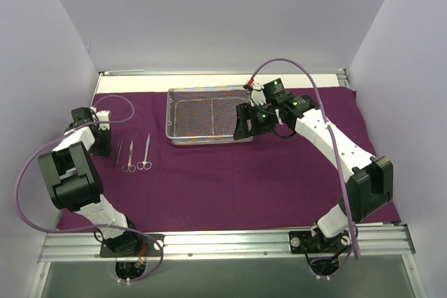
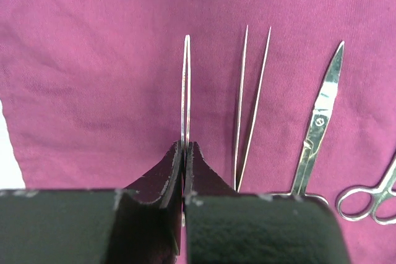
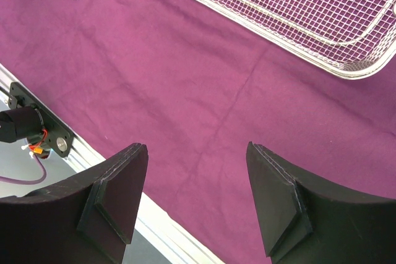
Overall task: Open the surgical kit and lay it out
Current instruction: Place the medical item in the surgical kit.
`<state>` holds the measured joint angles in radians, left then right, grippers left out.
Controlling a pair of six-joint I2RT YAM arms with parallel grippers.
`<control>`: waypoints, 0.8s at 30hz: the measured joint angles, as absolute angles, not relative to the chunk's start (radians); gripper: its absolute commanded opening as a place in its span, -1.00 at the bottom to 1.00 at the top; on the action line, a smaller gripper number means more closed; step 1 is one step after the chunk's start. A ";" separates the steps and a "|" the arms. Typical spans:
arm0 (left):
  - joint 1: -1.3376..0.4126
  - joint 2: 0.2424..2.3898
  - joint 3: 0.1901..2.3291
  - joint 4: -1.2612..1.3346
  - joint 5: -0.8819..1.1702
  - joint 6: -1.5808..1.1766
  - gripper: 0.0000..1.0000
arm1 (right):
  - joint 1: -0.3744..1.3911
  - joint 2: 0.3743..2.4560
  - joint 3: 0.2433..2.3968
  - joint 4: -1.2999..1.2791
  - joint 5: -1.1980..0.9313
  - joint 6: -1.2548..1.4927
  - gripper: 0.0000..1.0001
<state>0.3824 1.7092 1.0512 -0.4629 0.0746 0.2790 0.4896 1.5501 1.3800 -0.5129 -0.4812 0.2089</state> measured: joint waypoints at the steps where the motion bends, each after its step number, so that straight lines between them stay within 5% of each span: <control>1: 0.377 1.713 1.055 -0.464 0.068 0.283 -0.79 | 0.490 1.550 1.380 -0.512 -0.481 0.209 0.31; 24: 0.336 1.732 1.061 -0.501 -0.062 0.298 -0.32 | 0.477 1.550 1.380 -0.511 -0.479 0.209 0.31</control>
<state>0.3355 1.7321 1.0607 -0.5007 -0.0620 0.2977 0.4770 1.5501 1.3800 -0.5114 -0.4793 0.2092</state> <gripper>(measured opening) 0.325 0.655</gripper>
